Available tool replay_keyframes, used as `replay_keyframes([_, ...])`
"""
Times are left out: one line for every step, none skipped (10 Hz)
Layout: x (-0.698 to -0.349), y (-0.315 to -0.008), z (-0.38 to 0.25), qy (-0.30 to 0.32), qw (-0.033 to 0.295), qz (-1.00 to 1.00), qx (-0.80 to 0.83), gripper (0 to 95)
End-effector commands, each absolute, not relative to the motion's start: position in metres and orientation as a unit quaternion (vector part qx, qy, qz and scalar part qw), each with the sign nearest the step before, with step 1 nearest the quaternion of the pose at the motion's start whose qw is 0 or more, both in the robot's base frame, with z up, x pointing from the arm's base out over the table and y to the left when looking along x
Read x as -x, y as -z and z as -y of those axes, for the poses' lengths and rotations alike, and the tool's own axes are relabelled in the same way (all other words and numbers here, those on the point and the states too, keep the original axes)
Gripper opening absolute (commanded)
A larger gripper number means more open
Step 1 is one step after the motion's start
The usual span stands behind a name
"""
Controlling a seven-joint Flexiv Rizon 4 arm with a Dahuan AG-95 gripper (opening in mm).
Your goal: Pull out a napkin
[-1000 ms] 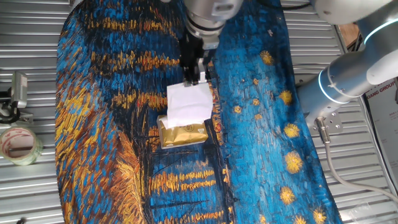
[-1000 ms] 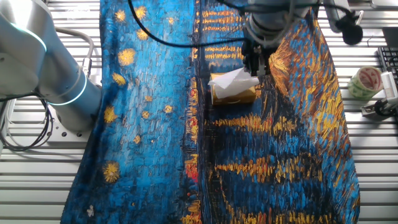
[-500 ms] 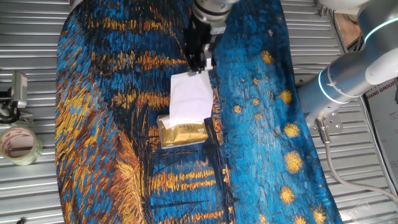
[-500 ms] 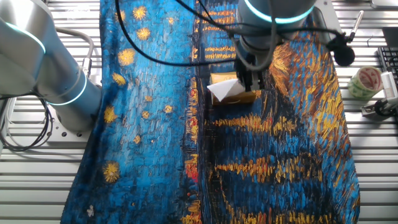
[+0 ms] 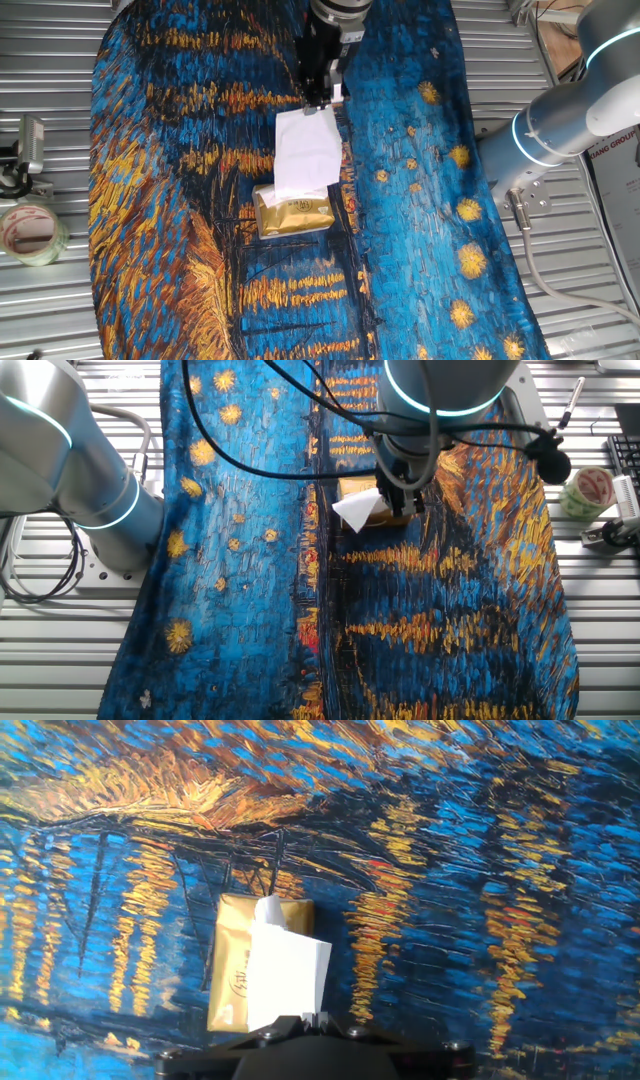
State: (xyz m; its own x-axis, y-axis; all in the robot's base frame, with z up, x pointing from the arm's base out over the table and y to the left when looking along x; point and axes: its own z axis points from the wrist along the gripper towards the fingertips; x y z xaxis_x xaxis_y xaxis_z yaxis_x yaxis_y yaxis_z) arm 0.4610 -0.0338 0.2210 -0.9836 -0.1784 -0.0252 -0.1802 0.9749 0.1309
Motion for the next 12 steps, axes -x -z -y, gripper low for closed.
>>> replay_keyframes([-0.462, -0.221, 0.034, -0.068, 0.007, -0.994, 0.089, 0.0])
replay_keyframes([-0.462, -0.221, 0.034, -0.069, 0.007, -0.994, 0.086, 0.0])
replay_keyframes([-0.462, -0.22, 0.034, -0.069, 0.006, -0.994, 0.085, 0.0])
replay_keyframes([-0.458, -0.217, 0.034, -0.07, 0.009, -0.994, 0.086, 0.0])
replay_keyframes([-0.456, -0.214, 0.035, -0.071, 0.011, -0.994, 0.088, 0.0])
replay_keyframes([-0.454, -0.213, 0.035, -0.069, 0.011, -0.993, 0.09, 0.0])
replay_keyframes([-0.451, -0.212, 0.035, -0.069, 0.011, -0.993, 0.09, 0.0])
replay_keyframes([-0.449, -0.209, 0.035, -0.069, 0.012, -0.993, 0.091, 0.0])
replay_keyframes([-0.449, -0.206, 0.036, -0.069, 0.013, -0.993, 0.094, 0.0])
replay_keyframes([-0.45, -0.203, 0.038, -0.07, 0.016, -0.993, 0.097, 0.0])
replay_keyframes([-0.451, -0.2, 0.039, -0.072, 0.018, -0.992, 0.101, 0.0])
replay_keyframes([-0.452, -0.197, 0.04, -0.074, 0.019, -0.992, 0.103, 0.0])
